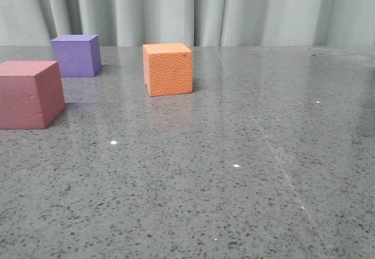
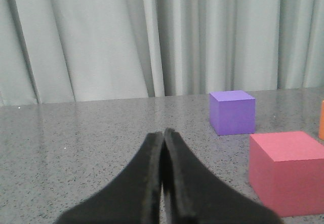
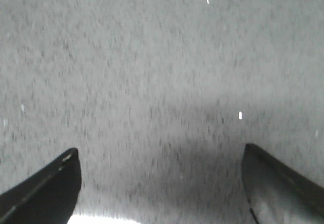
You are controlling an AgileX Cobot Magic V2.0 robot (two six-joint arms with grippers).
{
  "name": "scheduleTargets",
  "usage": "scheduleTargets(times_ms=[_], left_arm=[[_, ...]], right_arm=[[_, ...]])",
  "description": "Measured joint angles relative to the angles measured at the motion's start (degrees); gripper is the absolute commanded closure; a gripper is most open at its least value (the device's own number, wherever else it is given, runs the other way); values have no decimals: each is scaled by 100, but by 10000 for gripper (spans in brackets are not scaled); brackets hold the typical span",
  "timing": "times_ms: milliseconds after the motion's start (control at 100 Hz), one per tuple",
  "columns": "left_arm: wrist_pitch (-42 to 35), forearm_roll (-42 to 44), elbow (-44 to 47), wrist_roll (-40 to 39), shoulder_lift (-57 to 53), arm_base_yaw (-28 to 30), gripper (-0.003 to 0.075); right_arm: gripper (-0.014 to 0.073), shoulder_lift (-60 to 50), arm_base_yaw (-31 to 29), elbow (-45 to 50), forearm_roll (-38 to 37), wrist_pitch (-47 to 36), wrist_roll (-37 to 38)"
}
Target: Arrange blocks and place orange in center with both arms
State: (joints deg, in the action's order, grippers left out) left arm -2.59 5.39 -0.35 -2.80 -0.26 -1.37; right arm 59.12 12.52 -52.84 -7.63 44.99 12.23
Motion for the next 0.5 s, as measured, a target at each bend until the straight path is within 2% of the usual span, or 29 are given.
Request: scheduleTargets(times_ms=[240,500], left_arm=[[0,0,0,0,0,0,739],[0,0,0,0,0,0,739]], right_arm=[[-41,-1523,0,1333,0,-110,93],[-18,-2995,0,1995,-59,193,93]])
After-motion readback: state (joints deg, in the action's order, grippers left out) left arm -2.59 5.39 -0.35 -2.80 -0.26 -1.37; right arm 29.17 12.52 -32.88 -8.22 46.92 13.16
